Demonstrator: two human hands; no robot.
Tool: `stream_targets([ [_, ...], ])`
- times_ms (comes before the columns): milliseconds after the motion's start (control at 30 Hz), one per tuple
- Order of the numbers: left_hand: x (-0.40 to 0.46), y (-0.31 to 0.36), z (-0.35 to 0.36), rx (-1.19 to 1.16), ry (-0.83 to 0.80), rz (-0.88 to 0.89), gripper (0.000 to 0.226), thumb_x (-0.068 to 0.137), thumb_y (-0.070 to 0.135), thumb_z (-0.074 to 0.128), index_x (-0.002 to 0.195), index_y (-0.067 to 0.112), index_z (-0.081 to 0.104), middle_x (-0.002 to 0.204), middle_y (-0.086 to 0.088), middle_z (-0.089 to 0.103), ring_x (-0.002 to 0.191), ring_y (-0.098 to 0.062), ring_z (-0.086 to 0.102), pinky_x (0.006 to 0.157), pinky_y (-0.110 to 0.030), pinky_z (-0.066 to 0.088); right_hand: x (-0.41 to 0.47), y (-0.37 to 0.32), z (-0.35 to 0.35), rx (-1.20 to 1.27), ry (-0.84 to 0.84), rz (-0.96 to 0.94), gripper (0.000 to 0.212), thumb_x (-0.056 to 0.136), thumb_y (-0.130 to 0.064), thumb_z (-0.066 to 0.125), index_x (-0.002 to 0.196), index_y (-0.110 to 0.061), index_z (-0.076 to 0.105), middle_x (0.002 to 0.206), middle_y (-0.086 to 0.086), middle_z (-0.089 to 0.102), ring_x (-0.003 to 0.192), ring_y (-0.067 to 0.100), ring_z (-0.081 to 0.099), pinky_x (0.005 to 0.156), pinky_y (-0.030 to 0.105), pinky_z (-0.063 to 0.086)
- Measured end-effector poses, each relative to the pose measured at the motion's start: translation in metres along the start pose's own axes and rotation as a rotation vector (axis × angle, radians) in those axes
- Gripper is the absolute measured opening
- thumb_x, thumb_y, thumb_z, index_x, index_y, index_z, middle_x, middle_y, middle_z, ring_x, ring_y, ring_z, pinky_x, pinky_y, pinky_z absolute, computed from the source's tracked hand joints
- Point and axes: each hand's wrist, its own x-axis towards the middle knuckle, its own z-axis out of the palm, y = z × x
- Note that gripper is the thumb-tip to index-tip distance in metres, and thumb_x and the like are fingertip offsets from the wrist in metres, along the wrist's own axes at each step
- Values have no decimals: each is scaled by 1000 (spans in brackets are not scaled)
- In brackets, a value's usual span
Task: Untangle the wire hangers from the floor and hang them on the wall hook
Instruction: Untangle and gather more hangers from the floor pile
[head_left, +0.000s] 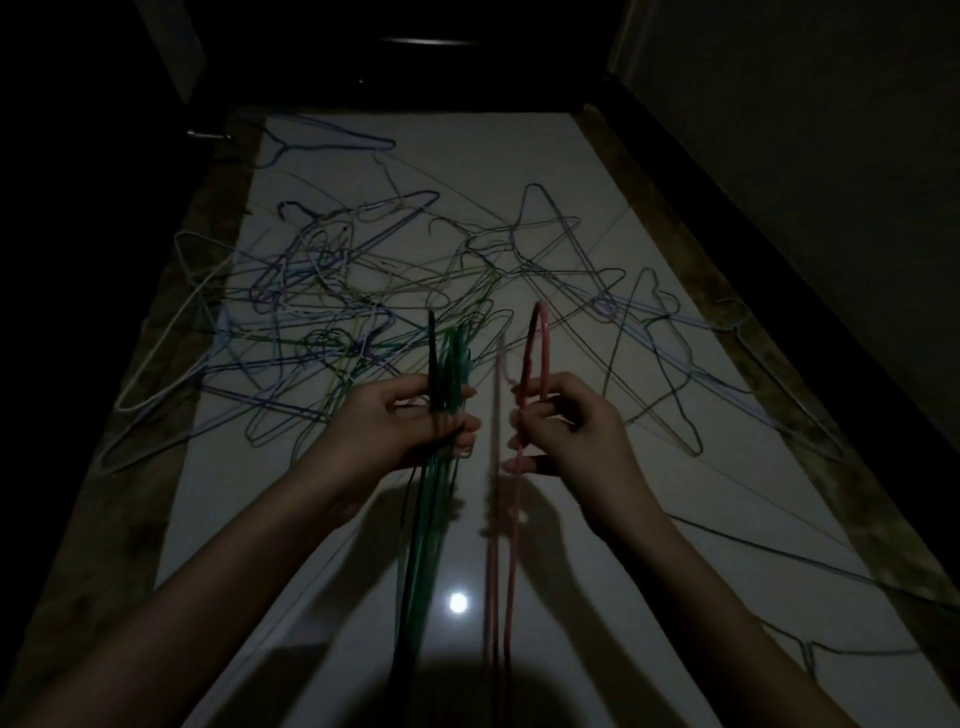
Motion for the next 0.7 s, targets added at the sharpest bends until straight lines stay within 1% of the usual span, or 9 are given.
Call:
stream_targets([
  [67, -1, -2, -2, 27, -3, 5, 22, 81, -2, 62, 99, 10, 66, 84, -12, 74, 74, -20, 71, 63, -22, 55, 3, 2, 11, -34, -27, -3, 19, 90, 5, 49, 89, -11, 59, 72, 8, 56, 54, 8, 60, 52, 24, 55],
  [167, -2, -5, -4, 60, -8, 27, 28, 82, -2, 63, 107, 10, 65, 90, -13, 74, 83, -24, 71, 69, -27, 58, 5, 4, 22, -152, -28, -89, 25, 89, 2, 53, 82, -21, 60, 71, 7, 62, 59, 10, 64, 57, 26, 57],
  [267, 0, -7, -7, 48, 22, 52, 30, 81, -2, 64, 104, 16, 65, 91, -10, 74, 86, -23, 71, 73, -26, 58, 5, 3, 26, -234, -31, -169, 32, 89, 1, 53, 80, -29, 58, 65, -5, 63, 60, 1, 64, 57, 14, 51],
  [300, 0, -7, -8, 43, 25, 60, 29, 80, -3, 64, 102, 17, 65, 91, -10, 74, 85, -22, 71, 73, -26, 58, 5, 3, 26, -270, -30, -190, 32, 89, 1, 53, 79, -30, 58, 66, -8, 62, 60, -1, 63, 57, 12, 50],
  [367, 2, -8, -9, 40, 20, 74, 29, 80, -4, 64, 100, 16, 66, 89, -10, 74, 82, -20, 72, 71, -25, 57, 6, 4, 27, -368, -11, -233, 27, 86, -3, 59, 81, -29, 60, 68, -13, 60, 65, -2, 61, 60, 12, 50],
  [467, 4, -11, -6, 31, 15, 89, 28, 78, -7, 64, 100, 12, 65, 83, -7, 75, 75, -17, 72, 63, -21, 55, 9, 8, 28, -474, 37, -289, 17, 83, -6, 63, 92, -19, 69, 75, -19, 59, 72, -10, 57, 64, 6, 44],
  [533, 5, -14, -4, 34, 16, 93, 29, 77, -8, 64, 98, 12, 65, 81, -3, 75, 74, -14, 71, 62, -19, 54, 10, 8, 30, -511, 43, -318, 15, 84, -7, 62, 94, -15, 71, 79, -14, 62, 72, -13, 55, 65, 5, 42],
  [633, 6, -17, -5, -7, 39, 96, 29, 77, -9, 63, 95, 13, 65, 80, 0, 75, 75, -14, 71, 63, -19, 55, 9, 7, 30, -532, 18, -356, 17, 85, -8, 61, 97, -14, 72, 89, -5, 69, 73, -11, 54, 69, 5, 43],
  [700, 6, -17, -5, -26, 47, 101, 26, 78, -8, 63, 93, 13, 65, 79, 1, 75, 73, -14, 71, 62, -19, 54, 10, 6, 27, -529, -19, -365, 19, 85, -7, 61, 98, -15, 72, 90, -8, 68, 75, -11, 54, 70, 6, 42],
])
